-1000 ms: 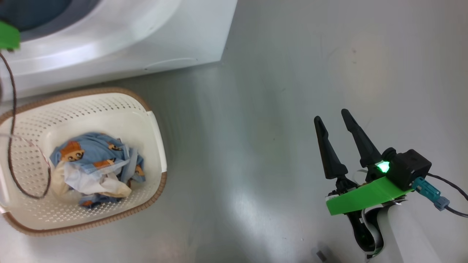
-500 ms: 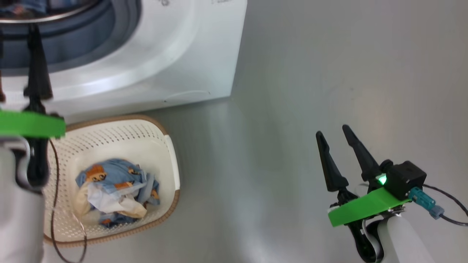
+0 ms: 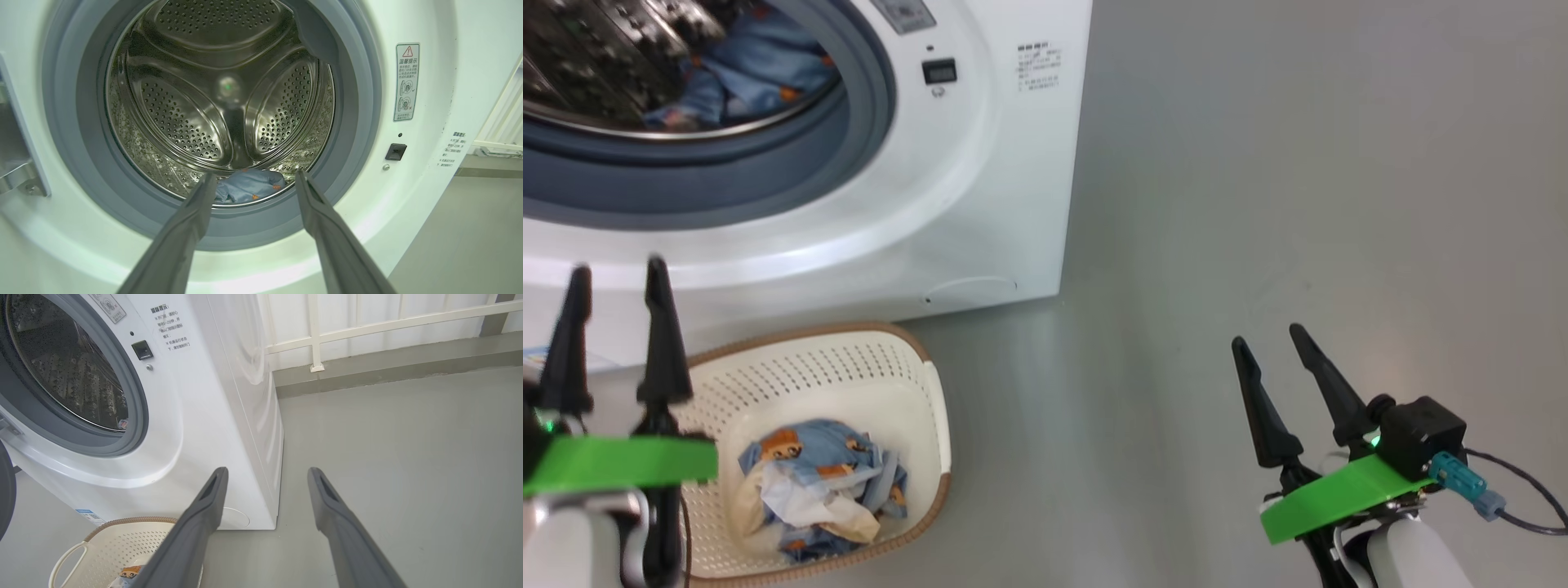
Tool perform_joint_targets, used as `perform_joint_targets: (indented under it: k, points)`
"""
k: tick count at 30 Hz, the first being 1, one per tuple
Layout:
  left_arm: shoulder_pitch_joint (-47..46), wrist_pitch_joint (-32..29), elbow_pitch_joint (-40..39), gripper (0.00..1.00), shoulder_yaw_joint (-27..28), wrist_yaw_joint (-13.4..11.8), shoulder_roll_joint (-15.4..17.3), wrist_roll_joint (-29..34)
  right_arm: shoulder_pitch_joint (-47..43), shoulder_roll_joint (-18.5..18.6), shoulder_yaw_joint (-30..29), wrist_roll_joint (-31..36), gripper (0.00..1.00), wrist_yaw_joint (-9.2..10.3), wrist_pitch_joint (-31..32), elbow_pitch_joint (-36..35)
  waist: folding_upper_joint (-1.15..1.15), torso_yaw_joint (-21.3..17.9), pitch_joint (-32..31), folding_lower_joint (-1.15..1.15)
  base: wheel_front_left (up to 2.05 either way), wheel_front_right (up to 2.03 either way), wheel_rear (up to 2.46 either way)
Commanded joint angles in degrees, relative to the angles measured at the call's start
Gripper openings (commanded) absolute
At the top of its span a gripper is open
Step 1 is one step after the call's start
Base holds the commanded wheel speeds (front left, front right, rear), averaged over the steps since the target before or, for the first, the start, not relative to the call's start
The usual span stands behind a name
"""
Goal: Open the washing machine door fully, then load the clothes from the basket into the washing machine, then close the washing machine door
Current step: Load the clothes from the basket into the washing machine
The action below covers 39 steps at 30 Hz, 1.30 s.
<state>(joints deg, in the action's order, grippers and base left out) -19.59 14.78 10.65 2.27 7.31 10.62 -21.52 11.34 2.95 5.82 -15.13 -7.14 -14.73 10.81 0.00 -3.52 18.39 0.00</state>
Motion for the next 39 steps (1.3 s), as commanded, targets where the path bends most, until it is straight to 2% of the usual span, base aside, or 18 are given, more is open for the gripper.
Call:
perform_joint_targets:
  k: [1,7,16,28,39]
  points:
    - [2.39,0.21,-2.45,1.0,2.99,0.18,0.9,1.4,-1.17,-0.07,1.39,0.33,1.0,-0.35,-0.27,-0.94,0.0,0.6,-3.25,0.0,0.0,0.0,0.0]
    - [10.05,0.21,-5.88,1.0,7.71,0.18,-3.01,4.19,-2.71,-0.07,1.59,0.68,1.0,-0.35,-0.27,-0.9,0.0,0.51,-6.8,0.0,0.0,0.0,0.0]
    - [19.56,0.22,-10.08,1.0,9.86,0.18,-6.09,9.27,-5.7,-0.07,1.11,1.76,1.0,-0.35,-0.27,-1.57,0.0,1.22,-11.17,0.0,0.0,0.0,0.0]
    - [27.05,0.22,-11.16,1.0,10.45,0.08,-7.56,10.23,-8.28,-0.07,0.04,1.81,1.0,-0.35,-0.27,-2.4,0.0,1.73,-13.37,0.0,0.0,0.0,0.0]
    - [29.73,0.22,-11.92,1.0,9.0,-1.86,-7.72,10.43,-8.88,-0.07,-0.55,2.44,1.0,-0.35,-0.27,-3.26,0.0,1.93,-13.49,0.0,0.0,0.0,0.0]
